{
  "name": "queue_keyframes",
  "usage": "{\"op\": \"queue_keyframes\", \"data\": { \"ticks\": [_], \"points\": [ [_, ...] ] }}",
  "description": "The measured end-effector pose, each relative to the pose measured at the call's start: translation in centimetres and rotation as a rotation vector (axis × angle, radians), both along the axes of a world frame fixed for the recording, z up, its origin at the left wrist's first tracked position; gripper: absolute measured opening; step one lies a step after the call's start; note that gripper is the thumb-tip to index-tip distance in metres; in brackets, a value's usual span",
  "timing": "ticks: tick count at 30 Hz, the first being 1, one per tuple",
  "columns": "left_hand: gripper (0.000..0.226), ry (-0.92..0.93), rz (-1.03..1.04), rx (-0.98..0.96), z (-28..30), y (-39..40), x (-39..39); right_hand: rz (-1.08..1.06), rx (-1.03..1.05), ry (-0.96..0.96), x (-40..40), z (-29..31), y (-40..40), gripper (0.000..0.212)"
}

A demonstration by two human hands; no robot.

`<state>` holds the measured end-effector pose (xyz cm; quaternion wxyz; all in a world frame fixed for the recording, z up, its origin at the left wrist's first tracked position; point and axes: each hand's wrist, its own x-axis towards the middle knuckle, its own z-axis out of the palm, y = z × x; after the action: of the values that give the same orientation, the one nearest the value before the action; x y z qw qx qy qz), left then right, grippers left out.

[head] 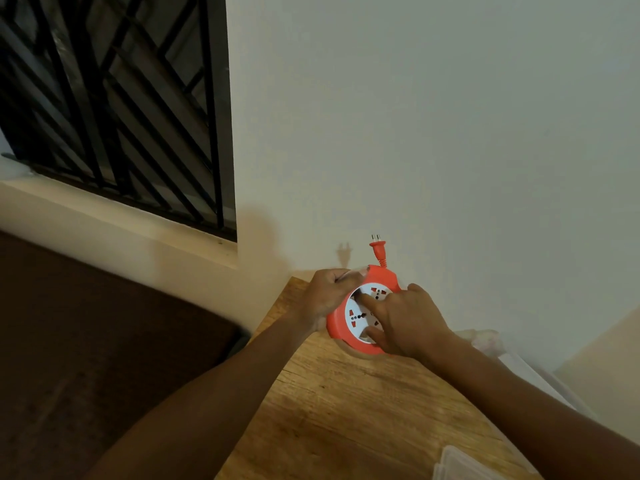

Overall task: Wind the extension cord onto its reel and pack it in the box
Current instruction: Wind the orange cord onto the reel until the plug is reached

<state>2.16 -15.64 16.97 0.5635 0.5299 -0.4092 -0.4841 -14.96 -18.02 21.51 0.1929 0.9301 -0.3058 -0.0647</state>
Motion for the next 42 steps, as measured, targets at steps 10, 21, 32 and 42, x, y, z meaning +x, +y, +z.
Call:
{"op": "queue_keyframes", "data": {
  "ticks": [10, 21, 32, 42],
  "points": [
    [0.037, 0.170, 0.060, 0.037, -2.5, -0.5, 0.6, -0.089, 0.171, -0.546, -2.0, -1.2, -0.2, 0.057],
    [0.041, 0.158, 0.051, 0.065, -4.0, -0.5, 1.2, -0.759, 1.063, -1.278, -2.6, -7.5, -0.5, 0.059],
    [0.021, -0.094, 0.047, 0.090, -4.8, -0.7, 2.6, -0.839, 1.142, -1.473, -0.2, -11.1, 0.9, 0.057],
    [0.027, 0.097, -0.071, 0.144, -7.3, -0.7, 3.7, -0.867, 1.118, -1.511, 0.4, -12.5, 1.1, 0.041]
  ]
}}
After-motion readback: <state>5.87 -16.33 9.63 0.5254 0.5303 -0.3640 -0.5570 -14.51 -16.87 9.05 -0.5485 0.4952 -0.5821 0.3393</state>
